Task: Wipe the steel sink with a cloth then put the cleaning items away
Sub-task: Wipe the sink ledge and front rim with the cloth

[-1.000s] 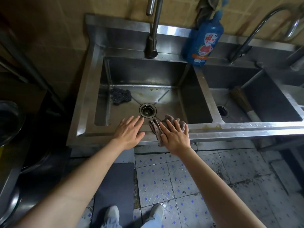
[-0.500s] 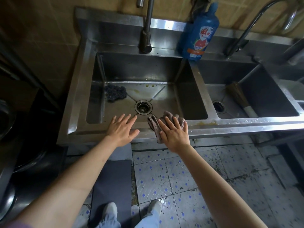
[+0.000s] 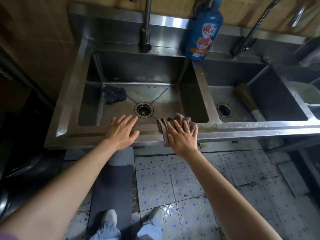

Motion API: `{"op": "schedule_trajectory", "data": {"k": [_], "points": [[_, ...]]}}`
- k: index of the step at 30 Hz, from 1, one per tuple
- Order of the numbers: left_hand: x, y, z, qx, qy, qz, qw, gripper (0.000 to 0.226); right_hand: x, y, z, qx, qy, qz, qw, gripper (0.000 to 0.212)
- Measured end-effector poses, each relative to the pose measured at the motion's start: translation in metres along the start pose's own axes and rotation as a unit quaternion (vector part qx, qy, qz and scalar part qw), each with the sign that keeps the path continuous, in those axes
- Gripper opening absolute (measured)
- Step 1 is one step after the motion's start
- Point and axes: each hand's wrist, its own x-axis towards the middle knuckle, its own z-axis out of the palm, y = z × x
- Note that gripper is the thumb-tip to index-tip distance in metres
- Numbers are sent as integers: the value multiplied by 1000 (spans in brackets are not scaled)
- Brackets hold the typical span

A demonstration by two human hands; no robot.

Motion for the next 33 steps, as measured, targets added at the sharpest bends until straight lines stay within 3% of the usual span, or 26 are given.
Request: {"op": "schedule_trajectory", "data": {"k": [10, 22, 26, 33], "points": [[28, 70, 4, -8, -6, -6, 1000, 59, -4, 39, -1, -9, 6, -51, 999, 50], [29, 74, 10, 14, -36, -42, 998, 59, -4, 91, -2, -19, 6, -43, 999, 50], [29, 73, 9, 25, -42, -39, 998, 60, -4, 79, -1, 9, 5, -15, 1000, 51], [32, 78, 9, 26, -35, -28, 999, 58, -8, 90, -3, -16, 8, -44, 999, 50]]}}
